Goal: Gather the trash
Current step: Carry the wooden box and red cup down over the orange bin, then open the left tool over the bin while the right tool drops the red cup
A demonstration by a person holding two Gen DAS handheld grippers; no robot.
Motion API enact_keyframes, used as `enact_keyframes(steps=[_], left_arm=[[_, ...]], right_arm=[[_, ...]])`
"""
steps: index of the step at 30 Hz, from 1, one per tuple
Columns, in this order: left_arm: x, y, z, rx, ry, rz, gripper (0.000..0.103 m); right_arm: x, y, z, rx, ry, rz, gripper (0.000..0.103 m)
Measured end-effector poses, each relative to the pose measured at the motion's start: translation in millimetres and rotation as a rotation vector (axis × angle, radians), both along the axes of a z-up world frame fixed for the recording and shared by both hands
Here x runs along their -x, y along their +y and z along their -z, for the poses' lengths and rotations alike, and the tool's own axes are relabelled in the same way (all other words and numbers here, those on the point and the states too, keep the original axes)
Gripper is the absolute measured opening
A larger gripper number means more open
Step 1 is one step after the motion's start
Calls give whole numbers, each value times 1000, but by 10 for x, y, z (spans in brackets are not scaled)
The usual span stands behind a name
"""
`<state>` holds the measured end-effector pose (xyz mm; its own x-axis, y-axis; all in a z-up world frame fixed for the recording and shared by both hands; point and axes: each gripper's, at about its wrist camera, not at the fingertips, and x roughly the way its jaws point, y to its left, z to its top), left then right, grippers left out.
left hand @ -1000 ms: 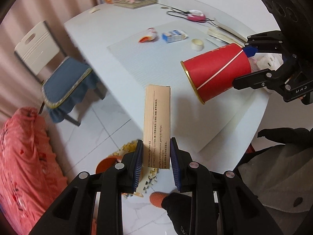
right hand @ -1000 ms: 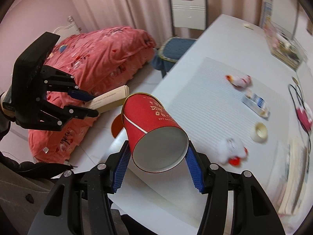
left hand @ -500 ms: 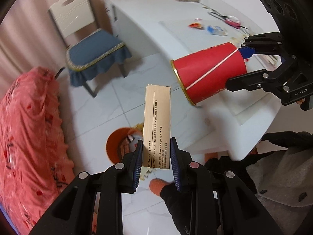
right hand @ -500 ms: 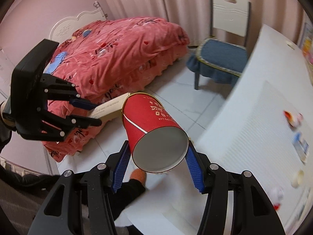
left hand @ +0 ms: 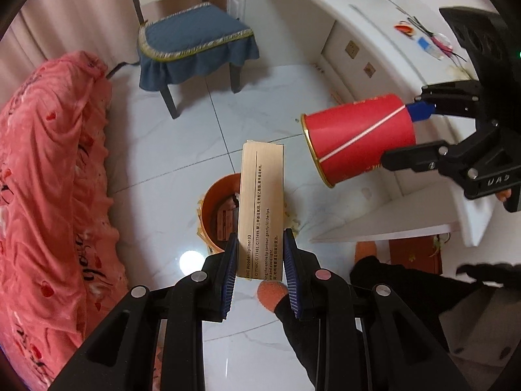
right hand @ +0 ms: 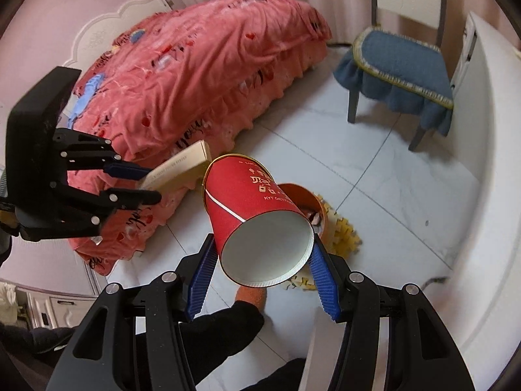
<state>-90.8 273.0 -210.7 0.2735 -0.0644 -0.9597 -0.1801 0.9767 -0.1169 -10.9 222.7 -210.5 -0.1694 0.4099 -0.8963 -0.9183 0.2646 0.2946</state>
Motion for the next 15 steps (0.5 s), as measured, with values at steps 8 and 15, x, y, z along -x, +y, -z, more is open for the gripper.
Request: enact_keyframes(steps=[8, 15], left_arm=[[-95, 221, 683, 74, 55, 5, 29], [-159, 361, 1083, 110, 84, -19, 29]], right_arm=[[-62, 485, 894, 108, 19, 34, 56], [-81, 748, 1409, 156, 33, 56, 57]])
